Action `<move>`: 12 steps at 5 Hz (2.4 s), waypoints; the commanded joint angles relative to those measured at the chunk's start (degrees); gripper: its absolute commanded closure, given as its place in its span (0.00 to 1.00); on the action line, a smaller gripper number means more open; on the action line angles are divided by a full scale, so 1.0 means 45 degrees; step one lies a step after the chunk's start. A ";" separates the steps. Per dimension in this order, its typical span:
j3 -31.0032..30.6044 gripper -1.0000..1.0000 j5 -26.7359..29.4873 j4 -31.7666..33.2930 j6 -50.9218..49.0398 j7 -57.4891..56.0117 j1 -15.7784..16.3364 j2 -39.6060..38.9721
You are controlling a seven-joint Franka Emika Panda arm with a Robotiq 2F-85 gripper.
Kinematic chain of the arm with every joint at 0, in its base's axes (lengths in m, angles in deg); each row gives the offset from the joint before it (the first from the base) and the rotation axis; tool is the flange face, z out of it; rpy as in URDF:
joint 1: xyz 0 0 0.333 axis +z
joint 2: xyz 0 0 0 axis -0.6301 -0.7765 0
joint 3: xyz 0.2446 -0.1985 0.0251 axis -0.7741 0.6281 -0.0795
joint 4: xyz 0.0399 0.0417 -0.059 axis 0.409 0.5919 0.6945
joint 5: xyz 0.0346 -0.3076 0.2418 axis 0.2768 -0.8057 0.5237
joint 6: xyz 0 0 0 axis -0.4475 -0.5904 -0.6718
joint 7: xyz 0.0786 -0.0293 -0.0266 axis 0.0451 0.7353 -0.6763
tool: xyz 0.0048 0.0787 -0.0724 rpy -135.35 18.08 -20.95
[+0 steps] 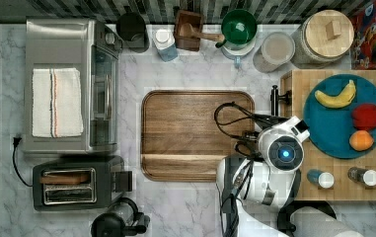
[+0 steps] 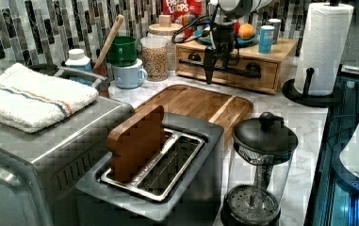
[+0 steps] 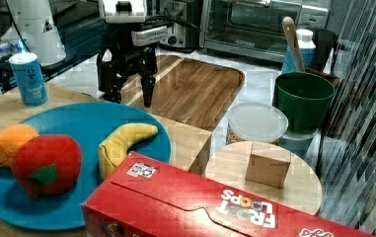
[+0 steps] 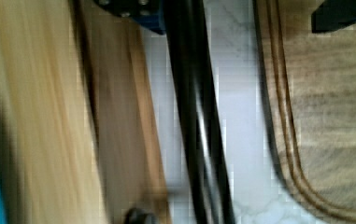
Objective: Open the drawer.
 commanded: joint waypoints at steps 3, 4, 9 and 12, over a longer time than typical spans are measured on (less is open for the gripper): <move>-0.2419 0.00 -0.2713 -0.0545 0.0537 0.7803 0.4048 -0.0793; -0.2803 0.00 -0.2632 -0.0126 0.0517 0.7838 0.4008 -0.0383; -0.4162 0.00 -0.1615 -0.0111 -0.0459 0.7888 0.3209 0.0583; -0.4381 0.00 -0.1673 -0.0111 -0.0467 0.7931 0.2985 0.0576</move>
